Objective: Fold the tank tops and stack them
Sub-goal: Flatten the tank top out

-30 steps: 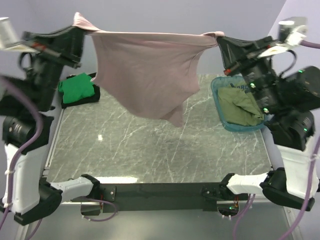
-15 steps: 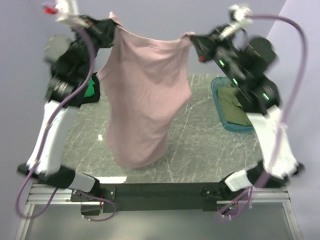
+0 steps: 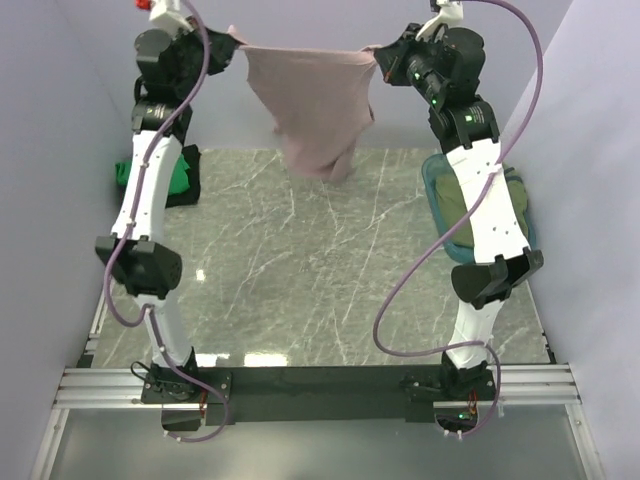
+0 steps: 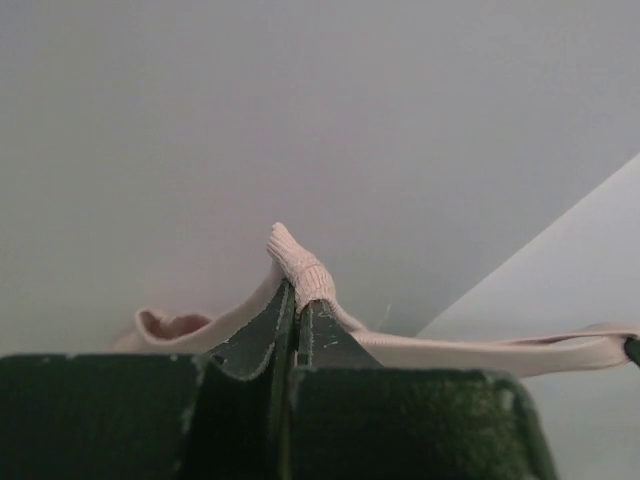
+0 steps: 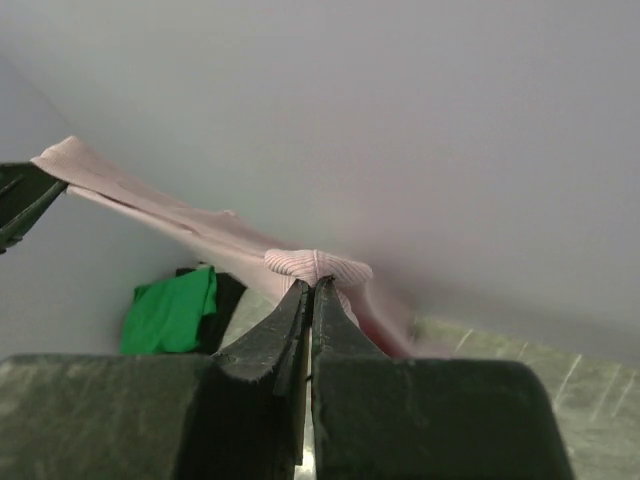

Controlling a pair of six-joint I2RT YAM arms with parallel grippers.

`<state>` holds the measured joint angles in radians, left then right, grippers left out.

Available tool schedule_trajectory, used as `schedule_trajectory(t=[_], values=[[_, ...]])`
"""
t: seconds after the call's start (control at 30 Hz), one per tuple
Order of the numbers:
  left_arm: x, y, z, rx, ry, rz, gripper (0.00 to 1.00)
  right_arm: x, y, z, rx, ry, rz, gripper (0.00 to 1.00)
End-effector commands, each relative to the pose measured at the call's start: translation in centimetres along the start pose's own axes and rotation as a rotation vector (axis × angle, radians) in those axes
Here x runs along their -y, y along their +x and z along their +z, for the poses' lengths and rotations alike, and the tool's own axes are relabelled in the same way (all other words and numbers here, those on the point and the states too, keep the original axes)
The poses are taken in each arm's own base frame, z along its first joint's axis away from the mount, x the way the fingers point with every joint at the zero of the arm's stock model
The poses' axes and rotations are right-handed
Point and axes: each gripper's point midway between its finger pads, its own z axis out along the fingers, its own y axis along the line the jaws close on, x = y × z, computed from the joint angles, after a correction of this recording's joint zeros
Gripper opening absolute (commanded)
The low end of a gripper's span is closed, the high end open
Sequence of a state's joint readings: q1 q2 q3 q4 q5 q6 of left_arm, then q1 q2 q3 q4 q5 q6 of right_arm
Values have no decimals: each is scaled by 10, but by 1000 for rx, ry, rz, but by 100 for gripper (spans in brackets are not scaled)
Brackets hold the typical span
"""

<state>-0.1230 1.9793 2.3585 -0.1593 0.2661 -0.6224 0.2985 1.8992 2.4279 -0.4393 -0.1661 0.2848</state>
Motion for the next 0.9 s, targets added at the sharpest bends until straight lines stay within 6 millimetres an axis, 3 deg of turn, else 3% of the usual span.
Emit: schedule_trajectory(t=[0.0,0.03,0.07,0.1,0.13,0.17,0.2,0.23,0.27,0.3,0.33,0.4,0.43,0.47,0.5,0.53,0.6,0.63,0.67,0.77,0.87], values=[[24,-38,-34,92,87,-18,1,-23,-49,-28,140,-49,-8,0],[30,-44,-47,116,85,-23,1,-21,-40,-28,115,-44,-1,0],[20,-33,-50,101,54,-60,1,-11,-8,-20,40,-24,16,0],[2,-6,-58,56,1,-94,1,-4,8,-19,0,-5,28,0],[-7,8,-63,42,-22,-120,1,-1,21,-22,-34,5,41,0],[-16,25,-67,17,-52,-182,1,14,70,-19,-136,43,80,0],[-45,71,-75,-65,-125,-236,1,20,92,-22,-181,58,105,0],[-52,90,-84,-100,-153,-271,1,20,109,-30,-218,59,133,0],[-59,113,-92,-135,-185,-323,1,33,168,-37,-332,93,185,0],[-80,160,-112,-212,-262,-368,1,34,196,-44,-383,106,209,0],[-89,182,-122,-240,-301,-387,1,46,247,-63,-474,162,232,0],[-105,254,-158,-389,-428,-417,1,51,297,-86,-577,213,263,0],[-114,272,-172,-416,-492,-417,1,57,345,-112,-678,267,259,0],[-110,296,-186,-472,-521,-432,1,56,366,-126,-723,288,260,0],[-117,326,-214,-541,-581,-443,1,54,382,-141,-759,304,257,0],[-120,339,-227,-564,-622,-438,1,52,415,-166,-832,321,251,0],[-116,376,-263,-662,-665,-447,2,43,438,-186,-880,323,282,0],[-111,388,-274,-698,-672,-459,3,33,458,-205,-935,319,275,0],[-113,401,-291,-732,-701,-461,3,31,465,-213,-946,326,263,0],[-105,417,-316,-797,-732,-447,6,17,487,-238,-998,328,231,0],[-105,420,-339,-828,-794,-426,4,9,501,-258,-1039,335,203,0]])
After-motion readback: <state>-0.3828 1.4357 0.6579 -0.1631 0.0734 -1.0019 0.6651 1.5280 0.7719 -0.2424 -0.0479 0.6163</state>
